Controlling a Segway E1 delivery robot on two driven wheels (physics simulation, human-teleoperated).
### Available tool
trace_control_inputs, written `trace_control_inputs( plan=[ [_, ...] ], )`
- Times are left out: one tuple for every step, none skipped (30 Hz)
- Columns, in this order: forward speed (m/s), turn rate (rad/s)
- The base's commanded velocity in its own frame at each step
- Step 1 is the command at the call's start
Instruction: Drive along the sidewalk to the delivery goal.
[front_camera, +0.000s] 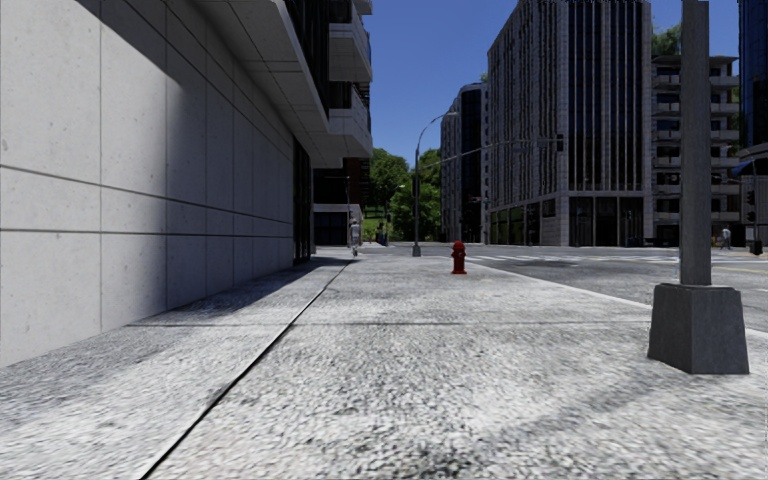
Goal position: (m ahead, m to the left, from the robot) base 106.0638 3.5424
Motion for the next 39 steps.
trace_control_inputs(
  plan=[
    [2.0,0.0],
    [2.0,0.0],
    [2.0,0.0],
    [2.0,0.0],
    [2.0,0.0],
    [2.0,0.0],
    [2.0,0.0],
    [2.0,0.0],
    [2.0,0.0],
    [2.0,0.0],
    [2.0,0.0],
    [2.0,0.0],
    [2.0,0.0],
    [2.0,0.0],
    [2.0,0.0],
    [2.0,0.0],
    [2.0,0.0],
    [2.0,0.0],
    [2.0,0.0],
    [2.0,0.0],
    [2.0,0.0],
    [2.0,0.0],
    [2.0,0.0],
    [2.0,0.0],
    [2.0,0.0],
    [2.0,0.0],
    [2.0,0.0],
    [2.0,0.0],
    [2.0,0.0],
    [2.0,0.0],
    [2.0,0.0],
    [2.0,0.0],
    [2.0,0.0],
    [2.0,0.0],
    [2.0,0.0],
    [2.0,0.0],
    [2.0,0.0],
    [2.0,0.0],
    [2.0,0.0]
  ],
)
